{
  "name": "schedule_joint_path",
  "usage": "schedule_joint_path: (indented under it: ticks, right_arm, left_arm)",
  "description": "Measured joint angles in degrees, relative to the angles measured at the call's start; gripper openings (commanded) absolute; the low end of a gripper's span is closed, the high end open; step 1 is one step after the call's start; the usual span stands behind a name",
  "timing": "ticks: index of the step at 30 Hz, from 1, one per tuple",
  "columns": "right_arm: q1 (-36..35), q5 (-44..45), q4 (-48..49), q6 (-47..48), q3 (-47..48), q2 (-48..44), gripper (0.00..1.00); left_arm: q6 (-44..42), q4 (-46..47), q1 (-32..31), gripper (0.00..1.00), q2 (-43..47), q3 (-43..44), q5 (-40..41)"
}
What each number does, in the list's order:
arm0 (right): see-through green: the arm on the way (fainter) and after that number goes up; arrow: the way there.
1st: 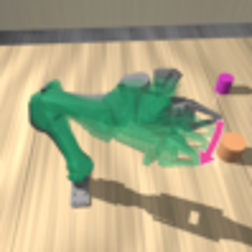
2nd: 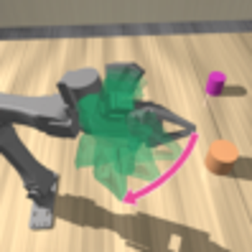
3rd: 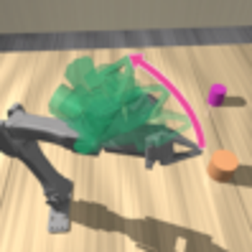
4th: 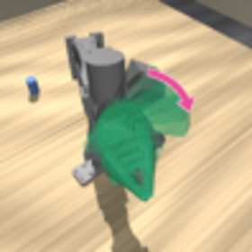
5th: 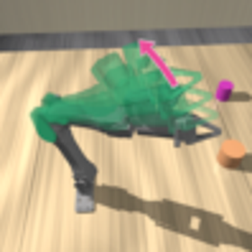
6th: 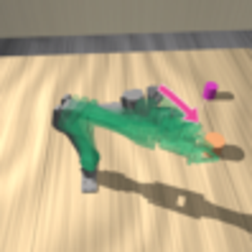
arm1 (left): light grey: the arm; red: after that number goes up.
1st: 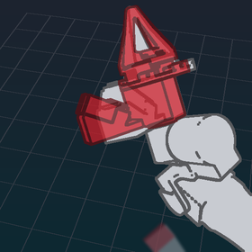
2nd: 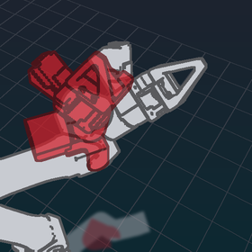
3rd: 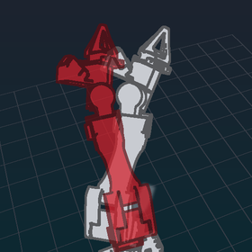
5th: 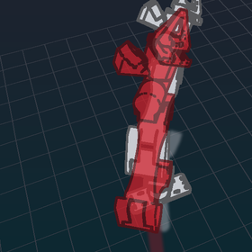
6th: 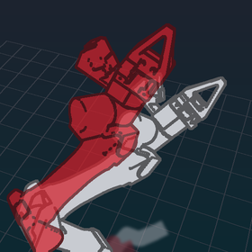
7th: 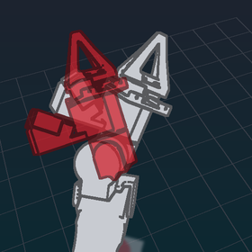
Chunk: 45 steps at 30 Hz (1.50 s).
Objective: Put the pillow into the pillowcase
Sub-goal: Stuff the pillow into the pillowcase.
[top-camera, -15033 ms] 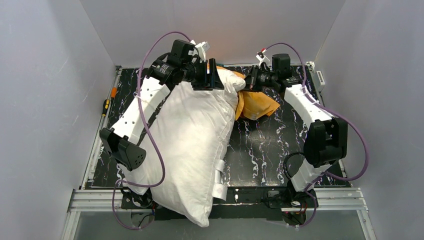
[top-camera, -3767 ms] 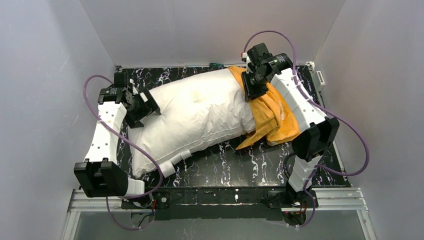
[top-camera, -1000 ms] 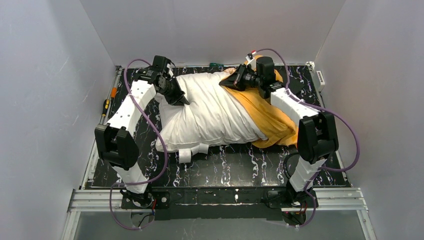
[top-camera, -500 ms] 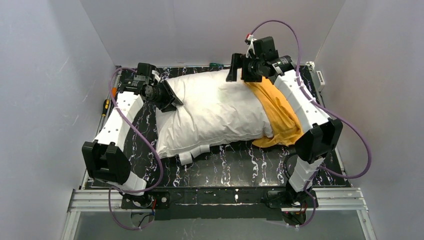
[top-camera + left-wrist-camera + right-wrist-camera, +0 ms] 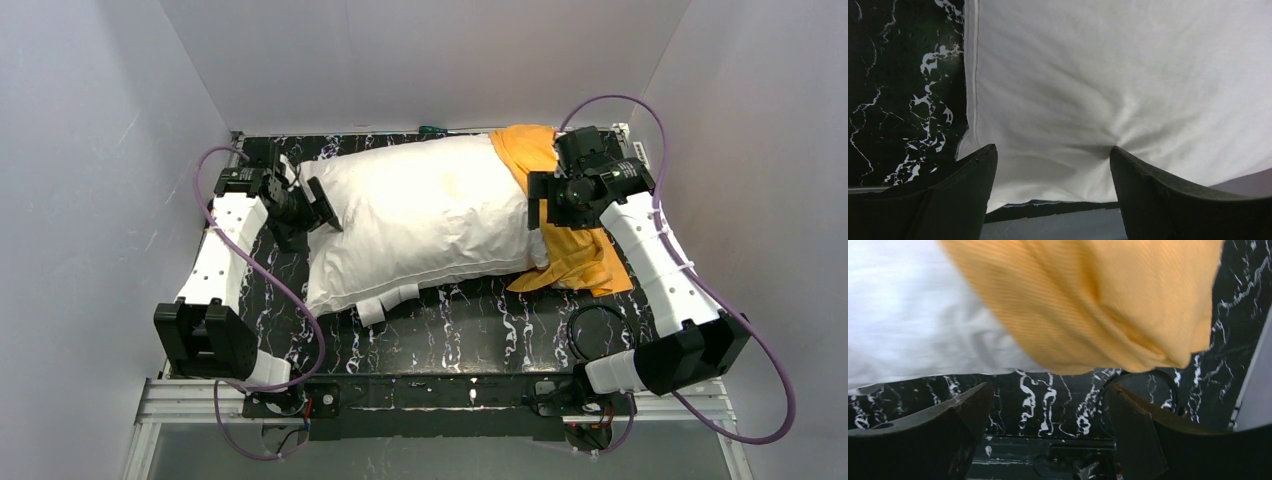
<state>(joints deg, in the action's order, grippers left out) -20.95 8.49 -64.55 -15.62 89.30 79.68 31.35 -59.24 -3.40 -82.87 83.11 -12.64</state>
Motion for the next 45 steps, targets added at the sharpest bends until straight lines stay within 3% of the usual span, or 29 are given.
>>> schedule_joint_path:
  ticks: [3, 7, 10, 12, 18, 21, 26, 31, 37, 42, 45]
  right_arm:
    - [4.7, 0.3, -0.4, 0.5, -3.7, -0.6, 0.65]
    - [9.7, -0.6, 0.6, 1.0, -8.1, 0.5, 0.51]
    - [10.3, -3.0, 2.6, 2.1, -9.2, 2.6, 0.18]
    - [10.3, -5.3, 4.0, 2.6, -9.2, 4.3, 0.02]
    - [10.6, -13.6, 5.1, 2.8, -8.7, 5.3, 0.01]
    - [10.6, -19.2, 5.5, 2.6, -7.6, 5.3, 0.01]
    - [7.2, -29.9, 6.5, 2.1, -2.0, 8.1, 0.01]
    - [1.3, -40.2, 10.1, 1.3, 2.4, 15.7, 0.01]
    - [-1.9, -50.3, 21.7, -10.0, 0.0, 18.3, 0.01]
    - [-1.6, -48.5, 19.2, -10.2, 2.2, 18.9, 0.01]
    - [0.0, -43.6, 12.2, -6.6, 7.6, 20.5, 0.11]
  left_arm:
    - [-0.5, 0.0, 0.0, 0.75, 0.1, -4.9, -2.6]
    - [0.6, 2.5, 0.1, 0.67, 0.3, -12.2, -7.2]
    - [1.7, 4.6, 0.1, 0.57, 0.5, -15.0, -10.2]
    - [2.1, 5.9, 0.1, 0.47, 0.5, -15.3, -11.8]
    - [3.6, 9.2, 0.3, 0.11, 0.6, -15.3, -14.9]
    - [5.4, 11.5, 0.2, 0.00, 0.5, -15.3, -16.5]
    - [8.8, 14.8, -2.4, 0.00, -1.8, -14.0, -17.2]
    - [13.2, 17.9, -9.1, 0.00, -5.3, -10.0, -15.3]
    - [18.1, 19.8, -12.9, 0.00, -5.5, -9.5, -10.2]
    - [18.0, 18.0, -13.2, 0.01, -5.4, -8.6, -7.1]
    - [15.5, 14.8, -13.4, 0.19, -4.6, -6.8, -4.3]
